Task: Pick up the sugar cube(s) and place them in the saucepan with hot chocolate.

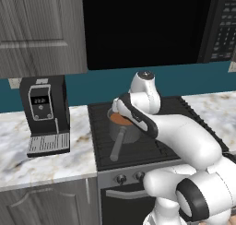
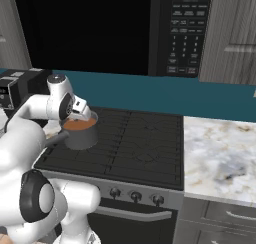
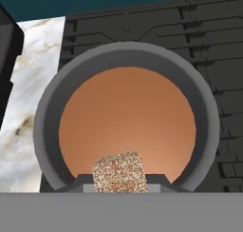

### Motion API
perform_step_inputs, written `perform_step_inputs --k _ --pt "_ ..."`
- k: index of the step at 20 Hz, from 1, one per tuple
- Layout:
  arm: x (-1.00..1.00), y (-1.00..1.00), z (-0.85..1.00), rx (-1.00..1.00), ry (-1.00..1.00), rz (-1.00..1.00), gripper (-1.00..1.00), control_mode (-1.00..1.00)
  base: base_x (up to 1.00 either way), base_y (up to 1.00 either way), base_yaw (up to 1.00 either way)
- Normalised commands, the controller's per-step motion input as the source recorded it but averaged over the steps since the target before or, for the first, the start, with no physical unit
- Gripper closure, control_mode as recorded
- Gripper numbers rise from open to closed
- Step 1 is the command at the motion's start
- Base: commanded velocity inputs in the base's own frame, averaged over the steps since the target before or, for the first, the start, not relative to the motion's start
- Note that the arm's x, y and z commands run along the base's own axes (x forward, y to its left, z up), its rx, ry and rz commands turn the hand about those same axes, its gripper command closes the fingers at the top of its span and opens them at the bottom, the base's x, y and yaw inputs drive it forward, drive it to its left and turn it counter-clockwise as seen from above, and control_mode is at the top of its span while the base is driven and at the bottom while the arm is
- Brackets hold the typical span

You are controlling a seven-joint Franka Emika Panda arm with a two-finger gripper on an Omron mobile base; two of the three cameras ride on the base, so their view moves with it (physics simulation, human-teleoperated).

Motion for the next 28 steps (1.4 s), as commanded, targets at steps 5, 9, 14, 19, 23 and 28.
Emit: perform_step_inputs --k 5,9,14,19,23,28 --pt "0.00 0.00 -0.06 0.00 0.00 0.00 1.00 -1.00 0.00 0.00 0.00" --pt "0.01 0.00 0.00 0.00 0.00 0.00 1.00 -1.00 0.00 0.00 0.00" --pt "0.11 0.00 0.00 0.00 0.00 0.00 1.00 -1.00 0.00 0.00 0.00" --pt "0.16 -0.02 0.00 0.00 0.04 0.00 1.00 -1.00 0.00 0.00 0.00" --pt "0.01 0.00 0.00 0.00 0.07 0.00 1.00 -1.00 0.00 0.00 0.00" --pt "-0.04 0.00 0.00 0.00 0.07 -0.02 1.00 -1.00 0.00 0.00 0.00"
